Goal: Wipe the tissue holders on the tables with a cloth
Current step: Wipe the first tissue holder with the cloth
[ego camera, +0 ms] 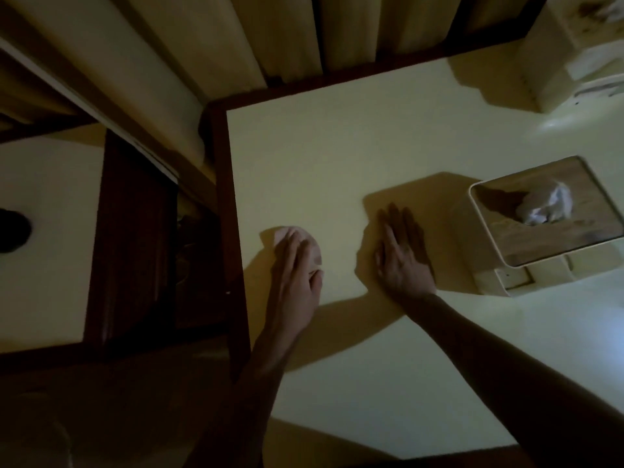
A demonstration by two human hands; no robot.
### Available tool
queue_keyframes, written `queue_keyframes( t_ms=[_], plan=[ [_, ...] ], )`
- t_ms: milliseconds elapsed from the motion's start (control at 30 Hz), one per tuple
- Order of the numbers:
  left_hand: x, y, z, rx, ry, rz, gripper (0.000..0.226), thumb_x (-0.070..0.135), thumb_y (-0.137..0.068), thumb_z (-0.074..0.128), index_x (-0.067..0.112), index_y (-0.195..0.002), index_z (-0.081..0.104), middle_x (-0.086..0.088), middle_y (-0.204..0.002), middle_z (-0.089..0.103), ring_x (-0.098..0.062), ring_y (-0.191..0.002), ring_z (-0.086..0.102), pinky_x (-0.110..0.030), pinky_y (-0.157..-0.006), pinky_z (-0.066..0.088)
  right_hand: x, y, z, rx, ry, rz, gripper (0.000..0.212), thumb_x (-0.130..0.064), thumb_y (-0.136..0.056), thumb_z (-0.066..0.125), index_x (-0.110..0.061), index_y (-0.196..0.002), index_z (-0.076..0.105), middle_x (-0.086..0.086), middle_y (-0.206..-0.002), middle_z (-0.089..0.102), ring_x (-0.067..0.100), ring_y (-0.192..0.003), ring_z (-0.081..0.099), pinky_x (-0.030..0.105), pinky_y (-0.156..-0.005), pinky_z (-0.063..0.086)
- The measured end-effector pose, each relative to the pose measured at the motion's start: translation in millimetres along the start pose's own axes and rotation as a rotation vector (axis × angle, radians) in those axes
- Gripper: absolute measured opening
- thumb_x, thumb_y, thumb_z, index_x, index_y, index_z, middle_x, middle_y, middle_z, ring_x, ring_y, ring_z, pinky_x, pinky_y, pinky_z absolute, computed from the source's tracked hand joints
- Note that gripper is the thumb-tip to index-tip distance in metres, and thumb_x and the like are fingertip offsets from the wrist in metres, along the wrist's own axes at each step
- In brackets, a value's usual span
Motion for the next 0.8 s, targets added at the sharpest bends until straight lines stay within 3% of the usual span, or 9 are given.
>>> queue_keyframes(
  t_ms=[133,200,267,333,400,533,633,733,800],
  plan=[
    [3.9,-5.2,-7.7,-0.062,-0.018,-0.11,0.051,0.028,-0.093,0.057,0.018,-0.141,0.041,0.001,-0.159,0.016,-0.024,-0.143,0.022,-0.039,-0.112,0.03,-0.9,-1.7,-2.2,-0.058,-0.084,-0.002,0.064,-0.037,-0.094,0.015,-0.009,-0.151,0.02,0.011,-0.16,0.01,0.028,-0.148,0.002,0.035,-0.118,-0.005],
    [10.6,-5.2,-16.1,-0.054,0.026,-0.158,0.048,0.03,-0.093,0.056,0.019,-0.139,0.045,0.001,-0.157,0.022,-0.023,-0.142,0.023,-0.041,-0.112,0.032,-1.3,-7.2,-8.3,-0.172,-0.189,0.022,0.059,-0.03,-0.097,0.03,-0.01,-0.151,0.019,0.008,-0.161,0.008,0.024,-0.148,-0.001,0.036,-0.12,0.0],
    [29.3,-2.4,-27.5,0.014,0.064,-0.158,0.043,0.033,-0.094,0.055,0.016,-0.133,0.051,-0.002,-0.15,0.035,-0.022,-0.14,0.028,-0.042,-0.11,0.034,-4.6,-10.2,-36.9,-0.207,-0.356,0.0,0.054,-0.016,-0.095,0.047,-0.007,-0.146,0.032,0.01,-0.158,0.021,0.025,-0.147,0.013,0.031,-0.116,0.013],
    [59.0,4.1,-35.0,0.052,0.151,-0.164,0.041,0.037,-0.094,0.053,0.014,-0.129,0.055,-0.003,-0.139,0.048,-0.02,-0.133,0.038,-0.031,-0.107,0.034,-0.3,-6.4,-85.0,-0.092,-0.485,-0.048,0.048,-0.01,-0.092,0.053,-0.007,-0.139,0.046,0.009,-0.15,0.038,0.023,-0.139,0.034,0.021,-0.109,0.023],
    [99.0,9.0,-32.6,0.027,0.279,-0.164,0.043,0.038,-0.093,0.056,0.014,-0.129,0.054,-0.001,-0.133,0.053,-0.016,-0.126,0.045,-0.018,-0.098,0.032,14.7,5.3,-136.6,0.043,-0.554,-0.109,0.042,-0.005,-0.09,0.054,-0.009,-0.131,0.054,0.007,-0.143,0.048,0.02,-0.133,0.043,0.018,-0.106,0.026],
    [181.3,14.2,-13.4,-0.039,0.338,-0.085,0.054,0.041,-0.089,0.061,0.016,-0.135,0.048,0.003,-0.137,0.049,-0.011,-0.127,0.044,-0.015,-0.097,0.03,64.0,32.6,-206.9,0.175,-0.575,-0.171,0.034,-0.008,-0.092,0.054,-0.014,-0.124,0.06,-0.003,-0.144,0.045,0.01,-0.142,0.028,0.026,-0.108,0.032],
    [223.3,13.5,9.6,-0.086,0.362,-0.131,0.07,0.042,-0.084,0.067,0.016,-0.143,0.039,0.002,-0.145,0.041,-0.012,-0.133,0.038,-0.015,-0.099,0.026,121.6,42.4,-224.6,0.171,-0.532,-0.091,0.05,-0.022,-0.091,0.062,-0.017,-0.138,0.046,0.001,-0.154,0.027,0.018,-0.147,0.012,0.03,-0.108,0.027],
    [244.8,12.4,32.1,-0.108,0.407,-0.226,0.084,0.042,-0.077,0.074,0.019,-0.146,0.032,0.001,-0.146,0.039,-0.012,-0.132,0.037,-0.011,-0.092,0.024,177.8,43.3,-212.5,-0.034,-0.546,0.077,0.09,-0.045,-0.081,0.069,-0.014,-0.15,0.02,0.008,-0.159,0.011,0.022,-0.147,0.007,0.035,-0.114,0.02],
    [250.3,14.3,43.4,-0.109,0.446,-0.27,0.086,0.04,-0.073,0.078,0.023,-0.145,0.033,0.004,-0.139,0.044,-0.01,-0.125,0.043,-0.013,-0.089,0.028,199.7,44.4,-199.5,-0.187,-0.573,0.134,0.104,-0.045,-0.077,0.074,-0.01,-0.152,0.011,0.01,-0.158,0.015,0.021,-0.146,0.015,0.027,-0.111,0.019]
  ],
)
Point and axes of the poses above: each hand's wrist, its own y-axis away from the middle knuckle, its own z-axis out of the palm, x = y × z, the point moved 8 cm from there along -y, towards the middle knuckle
